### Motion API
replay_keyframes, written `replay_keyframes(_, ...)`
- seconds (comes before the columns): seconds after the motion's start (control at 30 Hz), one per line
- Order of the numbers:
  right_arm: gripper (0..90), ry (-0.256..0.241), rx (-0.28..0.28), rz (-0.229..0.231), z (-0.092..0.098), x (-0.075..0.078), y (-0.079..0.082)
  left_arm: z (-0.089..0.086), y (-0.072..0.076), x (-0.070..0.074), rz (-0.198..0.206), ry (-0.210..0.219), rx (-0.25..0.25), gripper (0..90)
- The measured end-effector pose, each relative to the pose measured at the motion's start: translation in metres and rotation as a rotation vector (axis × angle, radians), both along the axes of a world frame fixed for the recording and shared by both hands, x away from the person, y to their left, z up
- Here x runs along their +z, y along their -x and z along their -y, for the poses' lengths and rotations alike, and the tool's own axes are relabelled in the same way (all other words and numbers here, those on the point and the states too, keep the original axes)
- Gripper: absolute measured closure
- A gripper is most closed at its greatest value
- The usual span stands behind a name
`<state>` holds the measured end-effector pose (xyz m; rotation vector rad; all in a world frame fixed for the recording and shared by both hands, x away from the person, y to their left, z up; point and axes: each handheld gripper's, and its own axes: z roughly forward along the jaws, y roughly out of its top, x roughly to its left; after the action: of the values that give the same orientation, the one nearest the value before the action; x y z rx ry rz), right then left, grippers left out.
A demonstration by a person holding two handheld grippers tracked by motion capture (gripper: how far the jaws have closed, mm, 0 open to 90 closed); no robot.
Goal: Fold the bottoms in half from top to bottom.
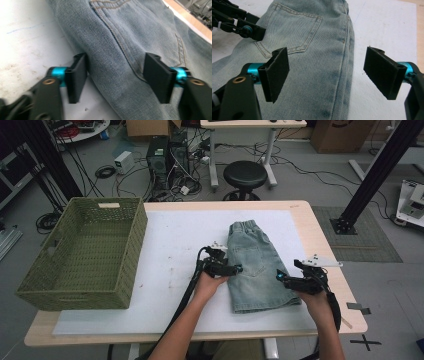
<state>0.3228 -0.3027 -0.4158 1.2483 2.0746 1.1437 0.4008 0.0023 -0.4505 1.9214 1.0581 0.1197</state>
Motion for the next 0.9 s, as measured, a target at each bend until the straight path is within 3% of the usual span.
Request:
replay_keyframes(0.17, 21.0, -0.001, 0.0, -0.001, -0.001, 0.0, 0.0, 0.002, 0.002, 0.001, 0.003, -0.006, -0.011, 55.9)
replay_keyframes(0.23, 21.0, 0.001, 0.003, 0.0, -0.001, -0.001, -0.001, 0.002, 0.004, 0.002, 0.01, -0.002, -0.01, 67.1)
replay_keyframes(0.37, 22.7, 0.006, -0.016, -0.008, -0.003, -0.003, -0.002, 0.002, 0.006, 0.003, 0.036, 0.0, -0.003, 81.5)
replay_keyframes(0.47, 36.8, 0.017, -0.061, -0.04, -0.002, -0.006, -0.008, 0.001, 0.007, 0.002, 0.032, 0.014, 0.009, 82.5)
replay_keyframes(0.7, 57.7, 0.069, -0.131, -0.157, -0.007, -0.024, -0.032, 0.002, 0.009, 0.002, 0.043, 0.014, 0.021, 83.7)
replay_keyframes(0.77, 61.5, 0.049, -0.129, -0.194, -0.006, -0.028, -0.037, 0.002, 0.01, 0.002, 0.048, 0.019, 0.029, 83.9)
replay_keyframes(0.83, 67.4, 0.036, -0.135, -0.198, -0.006, -0.03, -0.037, 0.002, 0.011, 0.002, 0.053, 0.025, 0.032, 84.1)
replay_keyframes(0.9, 78.1, -0.01, -0.125, -0.218, -0.003, -0.031, -0.037, 0.002, 0.011, 0.001, 0.061, 0.028, 0.034, 84.2)
